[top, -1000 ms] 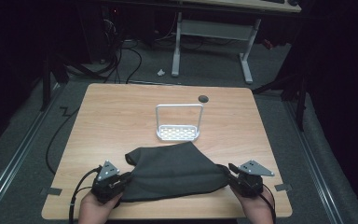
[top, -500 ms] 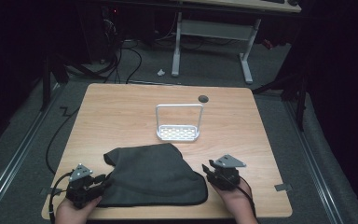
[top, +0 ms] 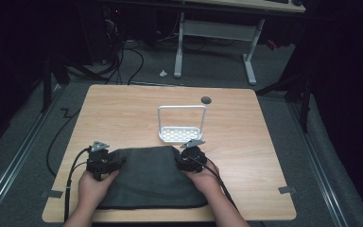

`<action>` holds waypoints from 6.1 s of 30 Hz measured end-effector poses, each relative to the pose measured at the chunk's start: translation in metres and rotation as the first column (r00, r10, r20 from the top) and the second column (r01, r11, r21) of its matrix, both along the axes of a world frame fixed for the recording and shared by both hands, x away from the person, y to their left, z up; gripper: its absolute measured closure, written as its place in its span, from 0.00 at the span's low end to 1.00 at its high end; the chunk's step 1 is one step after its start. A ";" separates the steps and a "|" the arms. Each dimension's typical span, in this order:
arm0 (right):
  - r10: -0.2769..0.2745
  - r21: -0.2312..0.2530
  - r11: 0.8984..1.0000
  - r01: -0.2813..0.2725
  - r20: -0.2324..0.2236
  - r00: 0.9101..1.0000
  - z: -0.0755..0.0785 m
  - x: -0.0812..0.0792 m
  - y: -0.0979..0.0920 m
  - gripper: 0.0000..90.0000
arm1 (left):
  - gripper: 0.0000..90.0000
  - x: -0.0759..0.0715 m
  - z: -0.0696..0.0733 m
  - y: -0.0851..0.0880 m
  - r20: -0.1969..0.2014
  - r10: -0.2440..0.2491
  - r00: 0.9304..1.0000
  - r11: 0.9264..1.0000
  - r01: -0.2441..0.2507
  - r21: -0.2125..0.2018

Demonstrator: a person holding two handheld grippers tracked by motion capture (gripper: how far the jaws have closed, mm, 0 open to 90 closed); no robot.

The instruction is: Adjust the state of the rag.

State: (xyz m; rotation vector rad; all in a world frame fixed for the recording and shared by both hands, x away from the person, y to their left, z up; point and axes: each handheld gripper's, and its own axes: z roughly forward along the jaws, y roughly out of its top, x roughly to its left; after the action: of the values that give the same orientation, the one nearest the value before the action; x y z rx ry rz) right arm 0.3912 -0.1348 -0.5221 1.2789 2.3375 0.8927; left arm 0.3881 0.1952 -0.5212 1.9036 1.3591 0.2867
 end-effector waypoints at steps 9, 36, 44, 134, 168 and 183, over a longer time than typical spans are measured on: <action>-0.016 -0.008 1.000 0.018 0.123 0.992 0.024 -0.024 -0.020 0.95 | 0.94 -0.008 0.002 -0.014 0.045 -0.066 0.997 0.997 0.064 0.035; -0.107 -0.039 0.993 0.109 0.063 0.992 0.005 -0.067 -0.088 0.72 | 0.67 -0.045 -0.005 -0.013 0.067 -0.111 0.992 0.991 0.106 0.080; -0.117 -0.051 0.992 0.120 0.052 0.992 0.002 -0.083 -0.103 0.73 | 0.69 -0.073 -0.007 -0.024 0.056 -0.180 0.982 0.982 0.177 0.060; -0.063 -0.015 0.998 0.068 0.210 0.976 0.014 -0.129 -0.130 0.60 | 0.78 0.033 -0.012 -0.098 0.146 -0.254 0.956 0.960 0.231 0.156; 0.339 0.000 0.940 -0.341 0.107 0.935 -0.002 -0.113 0.087 0.51 | 0.89 0.035 -0.014 -0.081 0.105 -0.212 0.972 0.977 0.214 -0.001; 0.380 -0.011 0.925 -0.381 0.085 0.921 -0.008 -0.125 0.106 0.60 | 0.89 0.036 -0.014 -0.081 0.099 -0.211 0.972 0.977 0.213 -0.003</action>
State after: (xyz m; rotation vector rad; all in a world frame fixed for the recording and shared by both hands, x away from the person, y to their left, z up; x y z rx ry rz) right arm 0.2659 -0.0291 -0.5298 0.7754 2.5593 1.0457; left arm 0.4237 0.1143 -0.5354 1.9773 1.0800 0.2595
